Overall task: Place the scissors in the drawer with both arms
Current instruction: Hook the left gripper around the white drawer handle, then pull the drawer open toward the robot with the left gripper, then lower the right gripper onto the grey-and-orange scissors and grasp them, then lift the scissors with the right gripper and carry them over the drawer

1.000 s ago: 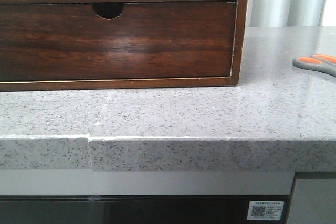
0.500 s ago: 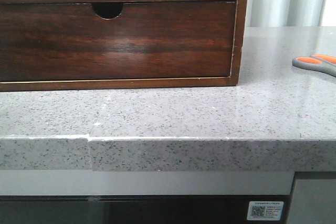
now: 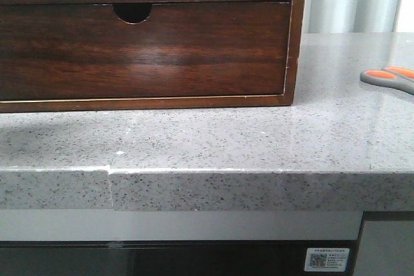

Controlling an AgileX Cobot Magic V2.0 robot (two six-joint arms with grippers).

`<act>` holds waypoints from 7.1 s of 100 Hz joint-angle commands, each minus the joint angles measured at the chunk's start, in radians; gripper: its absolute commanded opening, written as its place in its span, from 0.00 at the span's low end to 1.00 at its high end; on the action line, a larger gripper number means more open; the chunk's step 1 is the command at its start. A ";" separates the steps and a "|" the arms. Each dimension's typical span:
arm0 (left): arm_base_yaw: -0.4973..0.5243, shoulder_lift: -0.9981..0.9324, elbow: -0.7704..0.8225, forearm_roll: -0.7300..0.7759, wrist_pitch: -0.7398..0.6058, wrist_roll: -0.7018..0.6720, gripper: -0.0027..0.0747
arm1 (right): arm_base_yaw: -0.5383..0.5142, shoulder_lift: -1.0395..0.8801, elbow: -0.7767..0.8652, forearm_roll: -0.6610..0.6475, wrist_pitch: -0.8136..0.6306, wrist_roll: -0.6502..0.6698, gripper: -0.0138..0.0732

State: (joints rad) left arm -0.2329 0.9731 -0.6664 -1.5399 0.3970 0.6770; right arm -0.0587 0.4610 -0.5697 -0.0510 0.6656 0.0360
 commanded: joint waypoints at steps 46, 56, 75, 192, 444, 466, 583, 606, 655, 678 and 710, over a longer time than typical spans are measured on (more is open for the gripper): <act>-0.010 0.220 -0.095 -0.282 0.227 0.092 0.51 | -0.006 0.013 -0.035 -0.007 -0.066 -0.012 0.56; -0.010 0.227 -0.095 -0.284 0.226 0.092 0.48 | -0.006 0.013 -0.035 -0.007 -0.066 -0.012 0.56; -0.010 0.227 -0.095 -0.284 0.223 0.092 0.29 | -0.006 0.013 -0.035 -0.007 -0.066 -0.012 0.56; -0.010 0.104 0.048 -0.310 0.489 0.092 0.01 | -0.006 0.013 -0.035 -0.007 -0.040 -0.012 0.56; -0.010 -0.418 -0.240 1.035 0.443 -0.218 0.63 | 0.014 1.001 -0.550 0.029 0.146 -0.075 0.56; -0.010 -0.377 -0.256 1.009 0.397 -0.188 0.63 | 0.004 1.107 -0.662 0.041 0.209 -0.090 0.55; -0.010 -0.377 -0.256 1.007 0.343 -0.188 0.63 | -0.047 1.164 -0.733 0.136 0.315 -0.182 0.26; -0.010 -0.377 -0.256 1.007 0.349 -0.188 0.63 | -0.047 1.138 -0.733 0.131 0.319 -0.182 0.23; -0.010 -0.377 -0.256 1.007 0.378 -0.188 0.63 | -0.047 1.179 -0.731 0.131 0.324 -0.196 0.28; -0.010 -0.377 -0.256 1.007 0.378 -0.188 0.63 | -0.047 1.182 -0.731 0.131 0.330 -0.196 0.47; -0.010 -0.377 -0.256 1.027 0.378 -0.188 0.63 | -0.047 1.199 -0.731 0.131 0.363 -0.216 0.46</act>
State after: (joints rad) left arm -0.2373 0.5853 -0.8911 -0.4899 0.8364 0.4896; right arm -0.0985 1.6844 -1.2773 0.0849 1.0196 -0.1600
